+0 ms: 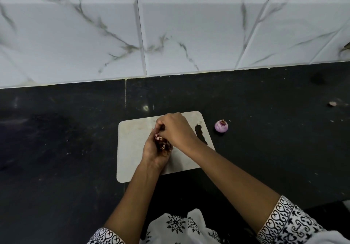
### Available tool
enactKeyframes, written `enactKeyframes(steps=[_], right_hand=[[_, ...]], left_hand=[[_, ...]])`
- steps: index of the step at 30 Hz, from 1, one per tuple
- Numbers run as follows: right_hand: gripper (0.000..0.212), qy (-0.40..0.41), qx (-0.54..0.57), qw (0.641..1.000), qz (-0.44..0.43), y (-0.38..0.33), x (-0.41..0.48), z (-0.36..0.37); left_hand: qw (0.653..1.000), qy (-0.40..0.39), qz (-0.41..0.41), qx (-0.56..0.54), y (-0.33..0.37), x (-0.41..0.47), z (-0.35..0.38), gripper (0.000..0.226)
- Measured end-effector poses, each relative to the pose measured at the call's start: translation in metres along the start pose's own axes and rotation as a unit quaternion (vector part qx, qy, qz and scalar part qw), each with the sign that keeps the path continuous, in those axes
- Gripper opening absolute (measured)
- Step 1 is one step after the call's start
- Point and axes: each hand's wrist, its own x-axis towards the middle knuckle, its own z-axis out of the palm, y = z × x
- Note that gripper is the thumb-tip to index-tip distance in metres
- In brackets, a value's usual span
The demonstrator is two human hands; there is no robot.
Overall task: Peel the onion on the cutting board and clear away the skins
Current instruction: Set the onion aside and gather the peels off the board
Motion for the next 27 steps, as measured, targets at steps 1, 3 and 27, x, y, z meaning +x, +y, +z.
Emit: enactKeyframes(steps=[1, 3, 27], right_hand=[[0.015, 0.007, 0.0, 1.0, -0.007, 0.0, 0.0, 0.001], [0.011, 0.018, 0.043, 0.999, -0.008, 0.005, 0.002, -0.002], [0.052, -0.116, -0.073, 0.99, -0.023, 0.071, -0.019, 0.079]], left_hand=[[1.0, 0.003, 0.0, -0.002, 0.0, 0.001, 0.0, 0.03], [1.0, -0.001, -0.019, -0.024, 0.002, 0.003, 0.0, 0.03], [0.987, 0.003, 0.036, -0.159, 0.044, -0.008, -0.056, 0.032]])
